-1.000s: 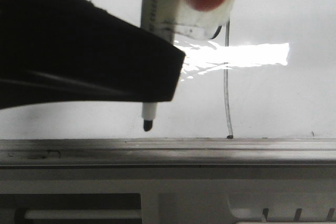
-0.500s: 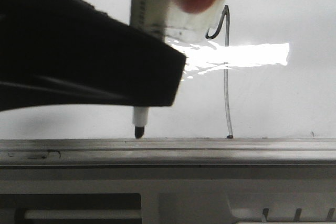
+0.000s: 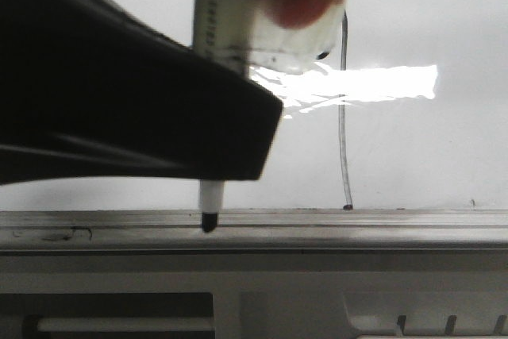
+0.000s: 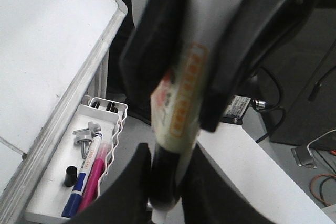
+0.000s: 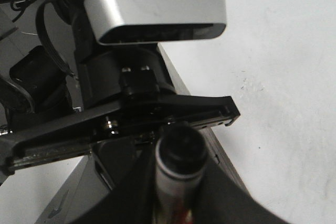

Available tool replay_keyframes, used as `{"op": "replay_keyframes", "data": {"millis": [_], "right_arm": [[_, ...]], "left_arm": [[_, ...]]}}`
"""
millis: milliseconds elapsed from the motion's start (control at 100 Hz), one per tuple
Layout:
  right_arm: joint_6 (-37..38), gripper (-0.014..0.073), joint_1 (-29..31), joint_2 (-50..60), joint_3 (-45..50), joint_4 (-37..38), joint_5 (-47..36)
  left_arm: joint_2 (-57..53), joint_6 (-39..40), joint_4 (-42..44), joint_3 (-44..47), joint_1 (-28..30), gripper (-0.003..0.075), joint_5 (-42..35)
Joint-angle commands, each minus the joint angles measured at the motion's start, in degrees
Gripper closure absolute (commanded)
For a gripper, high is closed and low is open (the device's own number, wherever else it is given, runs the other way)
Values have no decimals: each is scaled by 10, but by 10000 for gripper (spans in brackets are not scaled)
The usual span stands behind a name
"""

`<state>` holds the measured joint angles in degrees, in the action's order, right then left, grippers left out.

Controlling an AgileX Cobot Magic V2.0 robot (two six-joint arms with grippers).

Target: Write number 9 on whiteboard

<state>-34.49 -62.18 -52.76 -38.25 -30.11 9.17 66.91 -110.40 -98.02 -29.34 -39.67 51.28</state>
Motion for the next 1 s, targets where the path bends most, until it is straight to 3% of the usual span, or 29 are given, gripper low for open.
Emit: {"op": "replay_keyframes", "data": {"millis": [0,60,170,460,560,740,900,990], "right_arm": [[-5,384,-3,3,-18,-13,4],[-5,239,-3,3,-18,-13,0],[-5,94,-3,5,-18,-13,-17],[-5,79,-3,57,-18,-11,-118],[-5,182,-3,80,-18,-11,-154],[-6,670,-3,120,-18,-11,-166],[-6,659,-3,141,-15,-11,-163],[-6,659,-3,143,-15,-11,-163]], "left_arm": [[-6,20,-88,-18,0,738,6],[-6,20,-88,-15,0,738,6],[-6,20,-88,1,0,738,6],[-6,20,-88,66,0,738,-1],[-6,20,-88,69,0,739,-4],[-6,54,-88,61,0,739,-70],[-6,177,-88,29,0,739,-186],[-6,260,-88,1,-4,739,-292]]}}
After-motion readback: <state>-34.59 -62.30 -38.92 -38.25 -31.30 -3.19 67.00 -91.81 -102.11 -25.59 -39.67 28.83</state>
